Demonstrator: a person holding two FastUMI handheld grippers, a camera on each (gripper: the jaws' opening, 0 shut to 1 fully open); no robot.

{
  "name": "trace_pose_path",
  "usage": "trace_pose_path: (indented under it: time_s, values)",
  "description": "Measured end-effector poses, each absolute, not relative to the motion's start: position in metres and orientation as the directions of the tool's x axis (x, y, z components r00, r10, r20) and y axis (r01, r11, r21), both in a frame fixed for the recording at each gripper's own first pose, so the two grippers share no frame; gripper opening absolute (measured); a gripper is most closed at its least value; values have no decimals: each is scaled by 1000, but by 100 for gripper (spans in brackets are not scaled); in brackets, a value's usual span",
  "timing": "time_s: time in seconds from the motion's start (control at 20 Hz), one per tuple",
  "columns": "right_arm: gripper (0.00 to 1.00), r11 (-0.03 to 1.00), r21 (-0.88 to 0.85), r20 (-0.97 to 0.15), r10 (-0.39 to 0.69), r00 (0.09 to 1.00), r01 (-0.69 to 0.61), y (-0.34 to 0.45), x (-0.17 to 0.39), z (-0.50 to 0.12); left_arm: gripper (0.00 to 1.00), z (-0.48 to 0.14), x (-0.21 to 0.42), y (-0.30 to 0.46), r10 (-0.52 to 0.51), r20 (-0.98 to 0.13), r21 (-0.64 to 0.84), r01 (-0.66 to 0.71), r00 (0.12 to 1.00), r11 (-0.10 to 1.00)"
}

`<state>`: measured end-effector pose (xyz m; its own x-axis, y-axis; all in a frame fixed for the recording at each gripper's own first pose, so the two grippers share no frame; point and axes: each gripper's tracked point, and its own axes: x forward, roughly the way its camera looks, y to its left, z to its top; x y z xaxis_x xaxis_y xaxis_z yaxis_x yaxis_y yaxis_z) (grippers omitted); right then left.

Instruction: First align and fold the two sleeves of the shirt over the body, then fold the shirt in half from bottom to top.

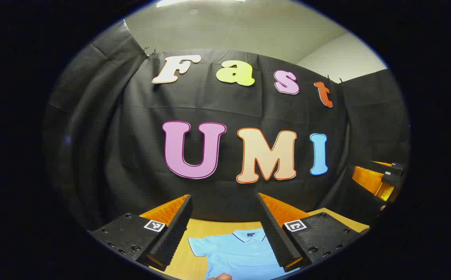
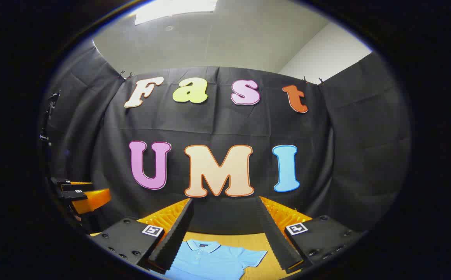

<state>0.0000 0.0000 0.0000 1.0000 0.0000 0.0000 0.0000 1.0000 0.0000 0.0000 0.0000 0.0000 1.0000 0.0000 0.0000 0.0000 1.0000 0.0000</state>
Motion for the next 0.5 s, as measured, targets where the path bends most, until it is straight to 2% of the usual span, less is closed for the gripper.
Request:
trace_pose_path:
  time_s: [0.5]
  values:
    - [100, 999, -36, 15, -12, 1000, 13, -8, -1, 7, 94, 2, 1, -11, -37, 1, 10, 37, 999, 999]
